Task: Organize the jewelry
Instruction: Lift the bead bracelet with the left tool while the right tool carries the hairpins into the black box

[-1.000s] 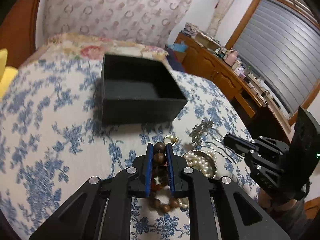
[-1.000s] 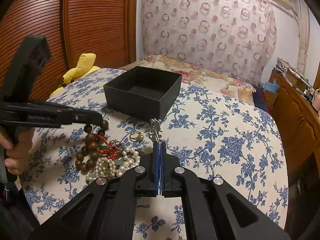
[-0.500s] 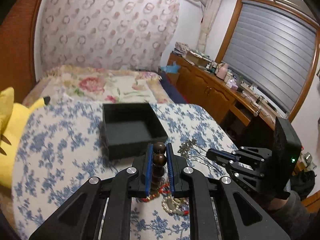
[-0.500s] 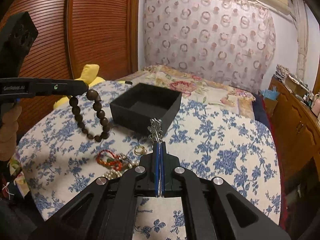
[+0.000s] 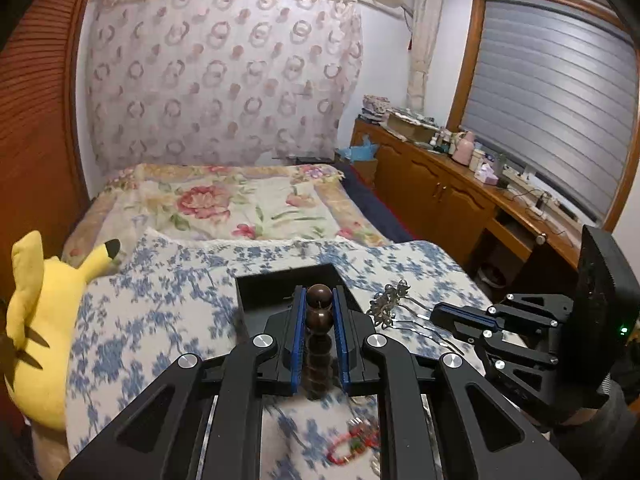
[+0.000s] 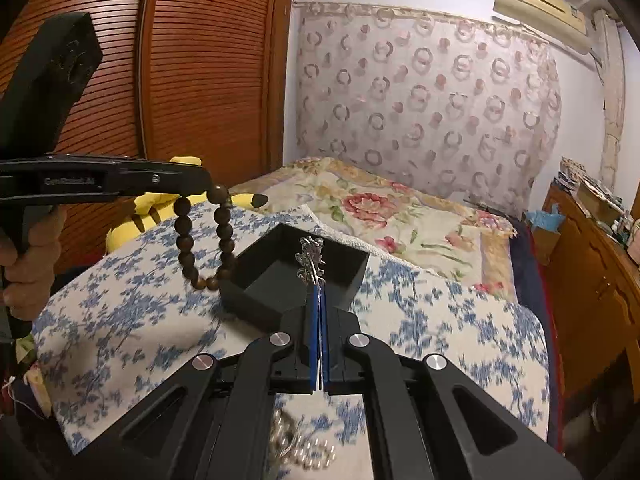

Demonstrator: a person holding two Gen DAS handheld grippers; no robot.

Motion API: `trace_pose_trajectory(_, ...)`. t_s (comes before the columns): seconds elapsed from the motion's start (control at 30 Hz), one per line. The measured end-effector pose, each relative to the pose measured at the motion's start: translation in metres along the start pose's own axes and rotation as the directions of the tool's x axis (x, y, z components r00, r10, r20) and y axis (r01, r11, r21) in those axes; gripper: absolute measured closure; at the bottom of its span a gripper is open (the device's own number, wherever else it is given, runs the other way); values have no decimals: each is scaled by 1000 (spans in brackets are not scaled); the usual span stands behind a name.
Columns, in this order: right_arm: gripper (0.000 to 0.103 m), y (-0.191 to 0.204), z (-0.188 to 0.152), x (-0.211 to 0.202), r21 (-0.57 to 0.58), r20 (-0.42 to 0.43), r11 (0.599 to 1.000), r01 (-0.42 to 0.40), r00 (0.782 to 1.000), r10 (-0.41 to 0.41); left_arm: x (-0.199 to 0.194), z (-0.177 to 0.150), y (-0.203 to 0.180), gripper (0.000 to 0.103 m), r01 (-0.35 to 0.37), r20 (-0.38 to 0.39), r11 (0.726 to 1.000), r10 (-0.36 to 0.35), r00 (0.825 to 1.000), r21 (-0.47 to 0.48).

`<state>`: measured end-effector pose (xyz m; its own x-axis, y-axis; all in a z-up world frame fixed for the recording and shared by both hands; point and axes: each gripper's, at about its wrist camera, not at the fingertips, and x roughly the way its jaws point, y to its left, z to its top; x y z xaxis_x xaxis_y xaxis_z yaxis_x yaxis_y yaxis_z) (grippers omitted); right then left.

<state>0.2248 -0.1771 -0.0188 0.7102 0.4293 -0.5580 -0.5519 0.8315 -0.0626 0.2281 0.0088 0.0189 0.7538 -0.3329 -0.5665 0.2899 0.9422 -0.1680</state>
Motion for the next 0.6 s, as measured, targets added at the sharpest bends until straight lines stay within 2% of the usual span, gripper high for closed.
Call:
trace_pose_trajectory(0.2,101,-15,9,31,15,-17,999,-30,999,30,40,7,17,91,-5,-47,1000,4,999,-19)
trace_pose_trajectory(0.47,101,-22,15,56,36,-27,996,-85,996,86,77,-2,29,90,6,-112,999,-11,994,-49)
trace_pose_trajectory(0.53,101,-23,18,63,40,-35,994,-102,994,103,80,-3,30,84,0,-121,999,-6,993,-48)
trace_pose_trajectory(0.6,101,-20,20,71,41,-49,993,-114,992,116,80,-3,31,72,-11,-118,999,5,993,-45)
